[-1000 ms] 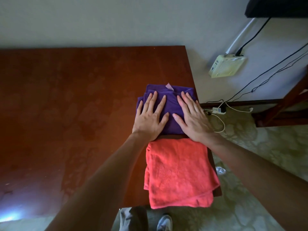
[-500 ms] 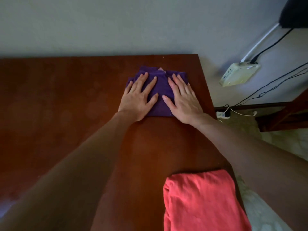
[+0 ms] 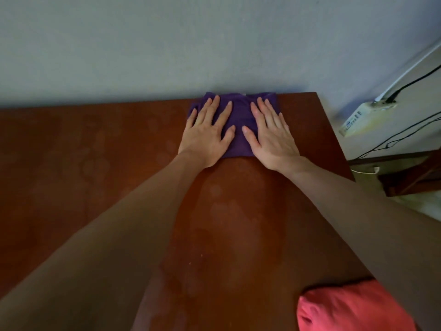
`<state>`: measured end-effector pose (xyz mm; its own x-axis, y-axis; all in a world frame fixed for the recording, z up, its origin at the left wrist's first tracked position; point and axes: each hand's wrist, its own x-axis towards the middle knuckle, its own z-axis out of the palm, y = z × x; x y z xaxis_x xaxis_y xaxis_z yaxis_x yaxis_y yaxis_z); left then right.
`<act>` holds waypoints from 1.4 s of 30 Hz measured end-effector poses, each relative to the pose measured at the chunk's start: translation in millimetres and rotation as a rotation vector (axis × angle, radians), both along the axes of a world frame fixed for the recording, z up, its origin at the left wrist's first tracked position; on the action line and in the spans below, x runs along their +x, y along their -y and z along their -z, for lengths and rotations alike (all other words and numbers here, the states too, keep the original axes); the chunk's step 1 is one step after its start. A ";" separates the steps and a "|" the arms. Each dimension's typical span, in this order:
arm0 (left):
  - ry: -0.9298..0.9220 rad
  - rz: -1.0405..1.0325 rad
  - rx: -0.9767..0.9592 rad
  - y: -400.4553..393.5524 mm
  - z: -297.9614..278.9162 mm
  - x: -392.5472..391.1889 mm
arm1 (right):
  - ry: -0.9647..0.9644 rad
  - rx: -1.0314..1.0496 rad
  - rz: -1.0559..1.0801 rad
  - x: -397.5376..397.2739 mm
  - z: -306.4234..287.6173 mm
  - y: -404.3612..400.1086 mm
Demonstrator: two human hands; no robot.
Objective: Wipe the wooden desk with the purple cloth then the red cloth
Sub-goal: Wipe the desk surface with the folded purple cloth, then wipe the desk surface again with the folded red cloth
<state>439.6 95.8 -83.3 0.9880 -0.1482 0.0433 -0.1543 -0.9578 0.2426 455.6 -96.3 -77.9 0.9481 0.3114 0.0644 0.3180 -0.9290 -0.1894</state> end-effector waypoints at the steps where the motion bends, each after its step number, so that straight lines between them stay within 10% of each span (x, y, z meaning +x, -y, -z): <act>1: -0.004 -0.014 -0.003 0.4 0.1 -10.5 | -0.002 0.001 0.004 -8.8 -0.6 -2.2; 27: -0.025 -0.104 -0.032 24.9 5.9 -434.4 | 0.055 0.104 -0.151 -412.3 12.5 23.2; 42: -0.154 -0.204 -0.090 37.7 -16.2 -453.7 | -0.080 0.131 -0.198 -432.9 -12.6 41.9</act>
<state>-14.0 58.0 -67.0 0.9930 0.0520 -0.1059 0.0848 -0.9388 0.3338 22.7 -138.2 -65.4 0.8731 0.4856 0.0434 0.4704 -0.8158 -0.3365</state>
